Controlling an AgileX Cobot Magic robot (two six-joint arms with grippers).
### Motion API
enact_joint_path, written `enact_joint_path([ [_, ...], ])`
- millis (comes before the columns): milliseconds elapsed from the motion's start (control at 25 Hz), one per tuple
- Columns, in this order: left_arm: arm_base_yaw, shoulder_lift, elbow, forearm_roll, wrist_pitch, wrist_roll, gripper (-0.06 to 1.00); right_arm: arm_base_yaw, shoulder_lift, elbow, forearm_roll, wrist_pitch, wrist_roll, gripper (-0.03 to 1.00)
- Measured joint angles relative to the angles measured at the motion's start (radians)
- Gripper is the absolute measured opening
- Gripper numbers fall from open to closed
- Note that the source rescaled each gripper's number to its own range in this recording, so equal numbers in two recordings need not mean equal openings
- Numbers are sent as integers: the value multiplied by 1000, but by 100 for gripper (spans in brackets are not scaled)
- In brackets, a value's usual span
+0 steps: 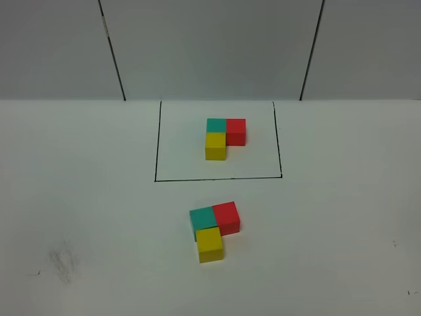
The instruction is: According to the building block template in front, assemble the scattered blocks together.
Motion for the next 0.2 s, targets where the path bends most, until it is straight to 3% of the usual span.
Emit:
enact_joint_path([
  [200,0,0,0,0,0,0,74,0,0,0,1,0,0,38],
])
